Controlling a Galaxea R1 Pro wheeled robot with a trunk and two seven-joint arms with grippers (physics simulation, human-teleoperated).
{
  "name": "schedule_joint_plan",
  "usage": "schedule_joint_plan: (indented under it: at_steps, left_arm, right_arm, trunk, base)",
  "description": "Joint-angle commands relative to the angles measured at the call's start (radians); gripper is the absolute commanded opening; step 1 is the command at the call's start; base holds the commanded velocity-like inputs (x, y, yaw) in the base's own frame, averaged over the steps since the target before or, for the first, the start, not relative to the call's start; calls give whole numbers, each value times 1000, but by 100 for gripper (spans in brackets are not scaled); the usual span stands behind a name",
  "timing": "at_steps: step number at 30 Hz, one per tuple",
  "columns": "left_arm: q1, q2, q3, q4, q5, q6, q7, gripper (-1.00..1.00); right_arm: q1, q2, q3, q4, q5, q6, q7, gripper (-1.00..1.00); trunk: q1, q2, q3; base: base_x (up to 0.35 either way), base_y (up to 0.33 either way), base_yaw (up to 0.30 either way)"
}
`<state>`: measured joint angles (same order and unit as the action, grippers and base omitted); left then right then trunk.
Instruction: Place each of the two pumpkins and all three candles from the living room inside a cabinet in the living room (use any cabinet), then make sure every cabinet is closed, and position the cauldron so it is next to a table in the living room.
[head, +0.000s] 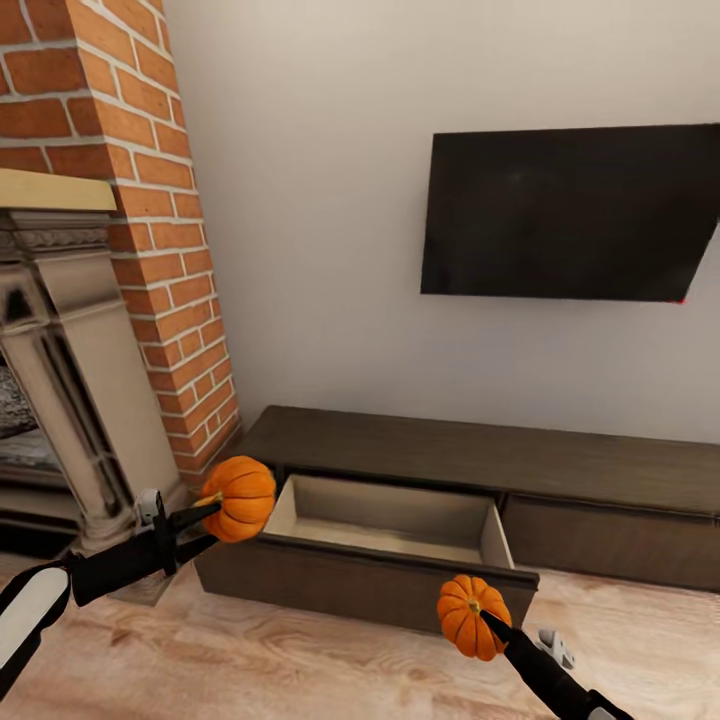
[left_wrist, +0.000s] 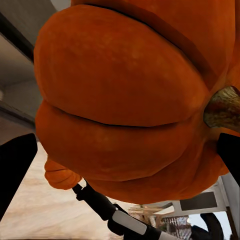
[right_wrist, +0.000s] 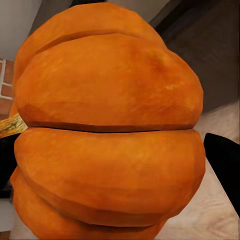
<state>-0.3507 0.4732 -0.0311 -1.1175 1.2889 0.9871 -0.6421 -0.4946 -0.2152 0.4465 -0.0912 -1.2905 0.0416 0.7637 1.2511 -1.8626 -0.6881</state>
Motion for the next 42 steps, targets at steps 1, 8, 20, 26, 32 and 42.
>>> schedule_joint_plan:
  at_steps: [1, 8, 20, 26, 32, 42]
  left_arm:
    - [-1, 1, -1, 2, 4, 4, -4, -100]
    - [-1, 1, 0, 4, 4, 4, -4, -100]
    - [-1, 1, 0, 4, 4, 4, -5, -100]
    - [-1, 1, 0, 4, 4, 4, -4, -100]
    - [-1, 1, 0, 4, 4, 4, -5, -100]
    - [-1, 1, 0, 4, 4, 4, -5, -100]
  right_arm:
    - [-1, 0, 6, 1, -10, 4, 3, -100]
    - [-1, 0, 6, 1, -10, 4, 3, -100]
    - [-1, -2, 6, 1, -9, 4, 2, -100]
    - [-1, -1, 6, 1, -7, -1, 4, -100]
    - [-1, -1, 6, 0, -7, -10, 7, -100]
    - [-1, 2, 8, 1, -6, -9, 3, -100]
  trunk:
    - [0, 0, -1]
    - [0, 0, -1]
    - [0, 0, -1]
    - [0, 0, -2]
    - [0, 0, -7]
    - [0, 0, -10]
  base:
    - [167, 136, -285]
    - [195, 208, -287]
    - [35, 47, -288]
    - [0, 32, -284]
    - [-59, 166, -257]
    - [-170, 127, -53]
